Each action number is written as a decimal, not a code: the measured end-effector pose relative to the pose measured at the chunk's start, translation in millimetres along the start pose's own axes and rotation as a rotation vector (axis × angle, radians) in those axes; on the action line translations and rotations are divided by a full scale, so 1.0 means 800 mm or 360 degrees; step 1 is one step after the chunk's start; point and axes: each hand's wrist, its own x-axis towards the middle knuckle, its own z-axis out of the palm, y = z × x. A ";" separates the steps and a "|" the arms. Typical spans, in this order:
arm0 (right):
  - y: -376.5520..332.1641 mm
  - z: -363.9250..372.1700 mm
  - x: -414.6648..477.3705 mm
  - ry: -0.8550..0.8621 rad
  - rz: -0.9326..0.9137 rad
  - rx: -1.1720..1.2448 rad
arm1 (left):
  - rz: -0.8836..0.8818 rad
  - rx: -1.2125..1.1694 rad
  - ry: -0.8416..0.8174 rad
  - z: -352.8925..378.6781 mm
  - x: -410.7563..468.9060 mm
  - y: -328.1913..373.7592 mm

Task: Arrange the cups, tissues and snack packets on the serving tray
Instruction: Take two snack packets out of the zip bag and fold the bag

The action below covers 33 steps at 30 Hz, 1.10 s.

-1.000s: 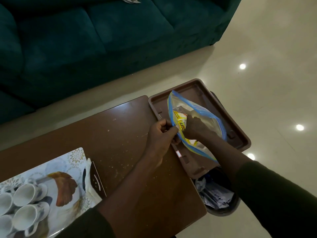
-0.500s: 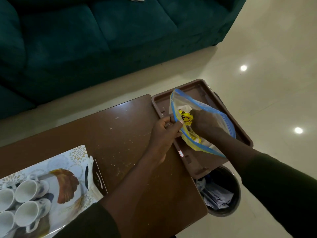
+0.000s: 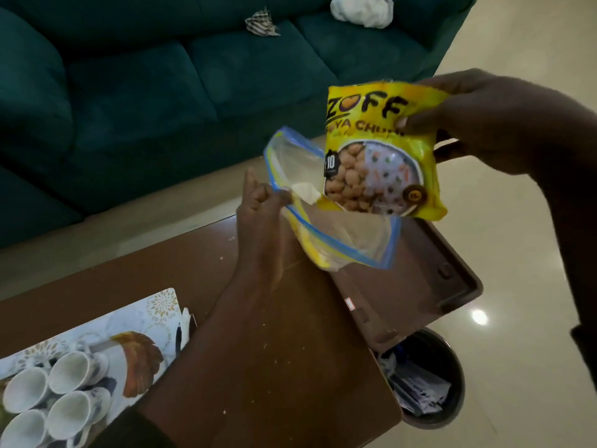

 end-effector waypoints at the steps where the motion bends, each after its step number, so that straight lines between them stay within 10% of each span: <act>1: 0.010 -0.003 0.006 -0.0015 0.0020 0.0082 | -0.0071 -0.0115 0.0047 -0.007 0.004 0.004; 8: 0.108 -0.011 0.033 -0.0225 0.0264 0.0169 | -0.0163 -0.0366 0.0355 -0.051 -0.004 0.009; 18: 0.282 0.079 0.070 -0.0761 0.0911 -0.0923 | -0.0152 -0.0037 0.0343 -0.099 -0.012 -0.021; 33: 0.395 0.123 0.061 -0.0202 0.0621 -0.0986 | -0.0185 -0.0038 0.0253 -0.077 -0.026 -0.045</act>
